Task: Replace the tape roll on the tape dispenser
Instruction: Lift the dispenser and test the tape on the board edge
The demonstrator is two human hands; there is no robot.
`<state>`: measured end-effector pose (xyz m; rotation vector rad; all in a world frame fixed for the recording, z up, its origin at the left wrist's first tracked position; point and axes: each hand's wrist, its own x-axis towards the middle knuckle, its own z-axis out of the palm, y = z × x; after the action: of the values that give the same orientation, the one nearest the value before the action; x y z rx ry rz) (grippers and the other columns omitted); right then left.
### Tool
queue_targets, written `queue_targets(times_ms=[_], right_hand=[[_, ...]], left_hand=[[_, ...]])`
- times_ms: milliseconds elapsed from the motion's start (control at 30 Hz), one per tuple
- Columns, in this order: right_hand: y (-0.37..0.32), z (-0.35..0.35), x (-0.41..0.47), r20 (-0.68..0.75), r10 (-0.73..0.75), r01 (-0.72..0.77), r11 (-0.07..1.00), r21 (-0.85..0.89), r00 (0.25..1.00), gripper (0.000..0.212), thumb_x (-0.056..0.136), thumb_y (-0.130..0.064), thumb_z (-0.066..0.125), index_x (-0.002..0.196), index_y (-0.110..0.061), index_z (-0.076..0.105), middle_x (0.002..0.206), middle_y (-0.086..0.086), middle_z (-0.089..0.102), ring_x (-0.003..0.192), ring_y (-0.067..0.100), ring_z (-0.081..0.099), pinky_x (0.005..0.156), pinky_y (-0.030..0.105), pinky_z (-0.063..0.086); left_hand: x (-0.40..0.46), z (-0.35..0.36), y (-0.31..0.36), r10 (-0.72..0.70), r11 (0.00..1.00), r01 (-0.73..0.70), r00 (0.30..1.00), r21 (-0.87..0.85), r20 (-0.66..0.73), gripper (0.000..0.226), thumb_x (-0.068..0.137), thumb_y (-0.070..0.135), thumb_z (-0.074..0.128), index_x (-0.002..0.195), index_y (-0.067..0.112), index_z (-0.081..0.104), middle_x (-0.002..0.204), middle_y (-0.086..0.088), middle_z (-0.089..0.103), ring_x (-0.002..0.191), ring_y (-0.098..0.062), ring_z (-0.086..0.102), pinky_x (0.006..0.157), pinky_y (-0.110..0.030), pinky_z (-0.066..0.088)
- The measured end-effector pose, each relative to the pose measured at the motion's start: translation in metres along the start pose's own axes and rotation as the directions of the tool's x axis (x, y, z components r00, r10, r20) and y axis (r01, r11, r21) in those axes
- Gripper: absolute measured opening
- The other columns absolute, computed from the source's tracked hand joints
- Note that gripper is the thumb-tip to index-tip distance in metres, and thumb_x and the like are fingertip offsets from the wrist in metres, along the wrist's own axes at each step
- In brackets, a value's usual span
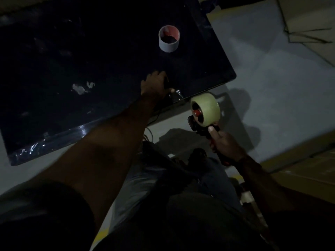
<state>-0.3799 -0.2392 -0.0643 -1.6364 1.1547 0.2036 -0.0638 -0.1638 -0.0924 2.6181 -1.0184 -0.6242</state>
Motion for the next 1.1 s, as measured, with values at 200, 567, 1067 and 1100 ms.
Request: queue_targets(times_ms=[200, 567, 1067, 1100], right_hand=[[-0.037, -0.01, -0.017, 0.04, 0.001, -0.008, 0.985, 0.173, 0.999, 0.053, 0.109, -0.05, 0.041, 0.08, -0.013, 0.067, 0.065, -0.001, 0.055, 0.054, 0.013, 0.048, 0.055, 0.029, 0.039], [-0.155, 0.0, 0.004, 0.136, -0.19, 0.185, 0.981, 0.054, 0.972, 0.059, 0.1, -0.052, 0.061, 0.1, 0.005, 0.073, 0.082, 0.009, 0.077, 0.073, 0.019, 0.063, 0.075, 0.034, 0.05], [-0.237, 0.097, 0.062, 0.197, -0.284, 0.299, 0.953, -0.052, 0.938, 0.043, 0.098, -0.037, 0.072, 0.075, -0.001, 0.068, 0.074, 0.013, 0.078, 0.056, 0.016, 0.065, 0.053, 0.029, 0.052], [-0.241, 0.106, 0.067, 0.199, -0.258, 0.271, 0.962, -0.041, 0.946, 0.04, 0.099, -0.033, 0.072, 0.078, 0.001, 0.069, 0.074, 0.013, 0.077, 0.058, 0.018, 0.065, 0.055, 0.032, 0.053]], left_hand=[[-0.021, -0.039, -0.022, -0.1, 0.985, 0.087, 0.991, -0.147, -0.083, 0.039, 0.088, 0.049, 0.073, 0.113, 0.02, 0.064, 0.124, -0.009, 0.061, 0.114, -0.032, 0.062, 0.093, -0.047, 0.055], [-0.094, -0.07, -0.067, -0.384, 0.901, 0.322, 0.904, -0.291, -0.19, 0.042, 0.095, 0.043, 0.07, 0.12, 0.01, 0.066, 0.129, -0.017, 0.061, 0.12, -0.036, 0.059, 0.094, -0.043, 0.052], [-0.08, -0.126, -0.152, -0.469, 0.832, 0.361, 0.863, -0.421, -0.188, 0.046, 0.101, 0.053, 0.055, 0.103, 0.009, 0.069, 0.105, -0.019, 0.075, 0.102, -0.039, 0.071, 0.082, -0.041, 0.057], [-0.079, -0.129, -0.157, -0.463, 0.835, 0.361, 0.869, -0.416, -0.175, 0.046, 0.102, 0.052, 0.055, 0.103, 0.008, 0.068, 0.107, -0.02, 0.074, 0.104, -0.039, 0.07, 0.082, -0.04, 0.055]])
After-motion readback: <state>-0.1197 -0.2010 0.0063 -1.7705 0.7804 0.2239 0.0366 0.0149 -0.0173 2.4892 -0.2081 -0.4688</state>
